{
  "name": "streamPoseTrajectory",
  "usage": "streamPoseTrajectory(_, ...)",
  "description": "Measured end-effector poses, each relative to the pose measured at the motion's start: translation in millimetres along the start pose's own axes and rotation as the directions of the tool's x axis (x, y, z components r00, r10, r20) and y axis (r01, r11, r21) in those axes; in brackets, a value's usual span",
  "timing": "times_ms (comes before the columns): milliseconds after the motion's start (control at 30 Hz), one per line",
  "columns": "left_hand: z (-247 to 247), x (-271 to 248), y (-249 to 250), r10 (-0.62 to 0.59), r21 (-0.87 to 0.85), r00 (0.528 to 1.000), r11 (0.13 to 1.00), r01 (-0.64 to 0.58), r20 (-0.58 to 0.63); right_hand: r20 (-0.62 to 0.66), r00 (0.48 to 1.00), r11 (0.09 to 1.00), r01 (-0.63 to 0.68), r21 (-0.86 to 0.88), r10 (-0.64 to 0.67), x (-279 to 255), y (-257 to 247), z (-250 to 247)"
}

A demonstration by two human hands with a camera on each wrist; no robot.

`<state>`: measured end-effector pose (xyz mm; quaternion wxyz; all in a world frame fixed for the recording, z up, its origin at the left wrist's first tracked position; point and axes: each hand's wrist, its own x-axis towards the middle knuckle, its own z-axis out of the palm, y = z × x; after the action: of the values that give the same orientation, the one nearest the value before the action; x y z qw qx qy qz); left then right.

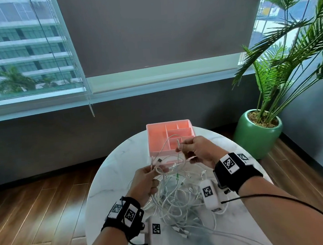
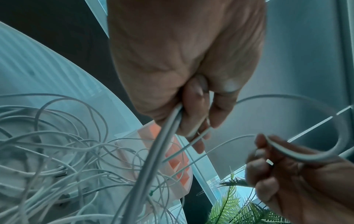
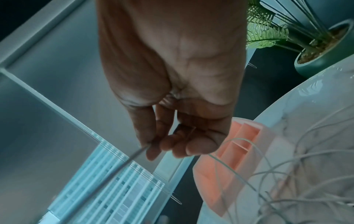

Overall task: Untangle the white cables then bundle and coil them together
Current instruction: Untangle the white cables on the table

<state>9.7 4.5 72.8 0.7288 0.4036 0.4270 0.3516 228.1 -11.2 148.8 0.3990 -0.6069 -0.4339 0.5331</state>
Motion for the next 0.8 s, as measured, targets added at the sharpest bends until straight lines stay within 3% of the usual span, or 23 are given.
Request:
streamPoseTrajectory(200,2.9,7.3,3.8,-0.058,0.046,0.996,0.997,0.062,-0.073,-0.038,0.999,0.981,-0.023,-0.191,0.016,-5.4,52.2,7.5)
streamPoseTrajectory(400,16.2,11.7,-7.5,-0.014,0.214,0.997,0.976,0.030,-0.075,0.211,0.977,0.964,0.040,-0.261,0.016,-15.6,79.7,30.2)
streamPoseTrajectory(500,21.4,9.7,-8.2,0.058,0.281,0.997,0.959,-0.040,-0.053,0.252,0.966,0.960,0.020,-0.278,0.053,-14.0,85.7,33.1)
streamPoseTrajectory(600,22.1,6.3,-7.6,0.083,0.299,0.996,0.951,-0.083,0.013,0.135,0.981,0.991,-0.132,-0.032,0.135,-9.6,82.1,28.0)
streamPoseTrajectory(700,23.5,-1.1,-10.5,0.057,0.335,0.991,0.937,-0.097,0.125,0.034,0.968,0.888,-0.244,0.390,0.250,5.6,72.4,22.9)
streamPoseTrajectory(800,23.8,-6.4,-14.8,0.009,0.342,0.987,0.937,-0.065,0.163,-0.002,0.967,0.852,-0.223,0.474,0.254,18.8,55.0,21.9)
